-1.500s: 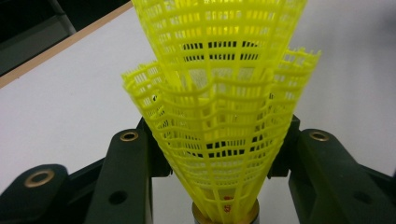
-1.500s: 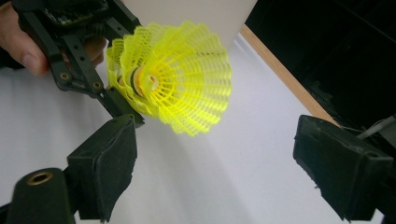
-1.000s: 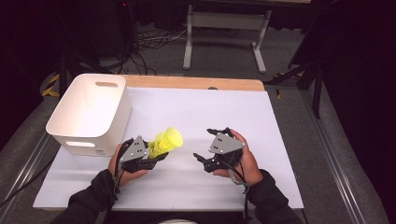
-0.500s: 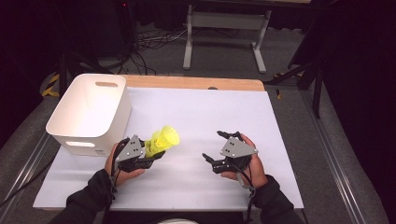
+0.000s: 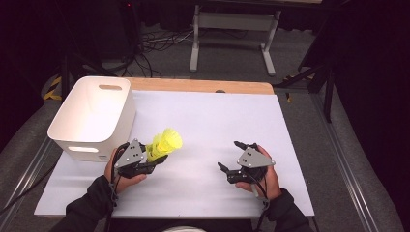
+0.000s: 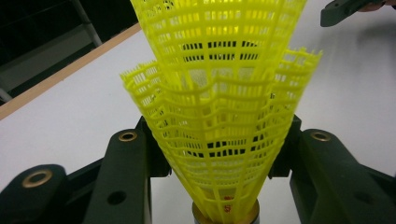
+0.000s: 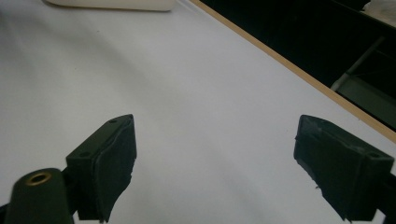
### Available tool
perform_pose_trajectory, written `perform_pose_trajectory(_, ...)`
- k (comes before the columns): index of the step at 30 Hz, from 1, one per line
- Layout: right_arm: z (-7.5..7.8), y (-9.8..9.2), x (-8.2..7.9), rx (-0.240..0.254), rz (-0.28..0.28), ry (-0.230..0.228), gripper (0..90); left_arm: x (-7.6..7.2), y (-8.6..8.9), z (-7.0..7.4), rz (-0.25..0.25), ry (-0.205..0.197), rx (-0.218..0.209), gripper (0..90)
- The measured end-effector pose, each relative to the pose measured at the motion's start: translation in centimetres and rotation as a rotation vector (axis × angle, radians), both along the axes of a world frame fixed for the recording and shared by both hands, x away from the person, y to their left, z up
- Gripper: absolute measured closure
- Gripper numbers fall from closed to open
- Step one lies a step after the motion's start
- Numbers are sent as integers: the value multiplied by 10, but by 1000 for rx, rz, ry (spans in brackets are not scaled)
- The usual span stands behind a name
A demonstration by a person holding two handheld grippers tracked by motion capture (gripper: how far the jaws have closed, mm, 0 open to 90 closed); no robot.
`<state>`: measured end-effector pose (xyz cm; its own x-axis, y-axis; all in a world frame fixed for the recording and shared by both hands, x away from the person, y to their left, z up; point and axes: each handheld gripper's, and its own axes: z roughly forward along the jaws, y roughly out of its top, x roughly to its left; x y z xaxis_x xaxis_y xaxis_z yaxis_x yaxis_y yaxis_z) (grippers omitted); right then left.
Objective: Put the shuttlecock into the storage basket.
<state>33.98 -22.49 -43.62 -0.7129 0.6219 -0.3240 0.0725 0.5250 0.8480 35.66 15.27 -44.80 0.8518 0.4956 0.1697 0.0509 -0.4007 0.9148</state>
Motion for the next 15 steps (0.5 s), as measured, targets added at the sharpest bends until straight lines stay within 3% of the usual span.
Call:
perform_pose_trajectory(8, -10, -5, -6, 18, 10, -2, 134, -1, 5, 3, 15, -8, -9, 552)
perform_pose_trajectory(15, -16, -3, -6, -7, 16, -5, 125, -2, 8, 7, 23, -18, -19, 551)
